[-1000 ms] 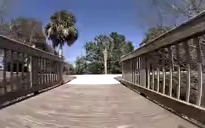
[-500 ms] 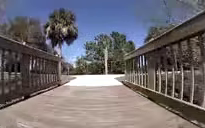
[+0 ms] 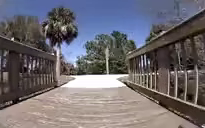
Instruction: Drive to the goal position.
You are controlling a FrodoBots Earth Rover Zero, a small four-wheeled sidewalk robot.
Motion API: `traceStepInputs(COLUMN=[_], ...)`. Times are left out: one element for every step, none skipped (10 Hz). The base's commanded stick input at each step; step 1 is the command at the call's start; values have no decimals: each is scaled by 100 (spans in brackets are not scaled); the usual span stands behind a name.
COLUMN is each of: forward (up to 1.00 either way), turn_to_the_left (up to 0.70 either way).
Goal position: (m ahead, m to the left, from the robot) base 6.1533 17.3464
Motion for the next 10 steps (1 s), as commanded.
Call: traceStepInputs(forward=[70, 70, 70, 70, 75, 81, 85, 85, 85, 85], turn_to_the_left=[0, 0, 0, 0, 0, 0, 0, 0, 0, 0])
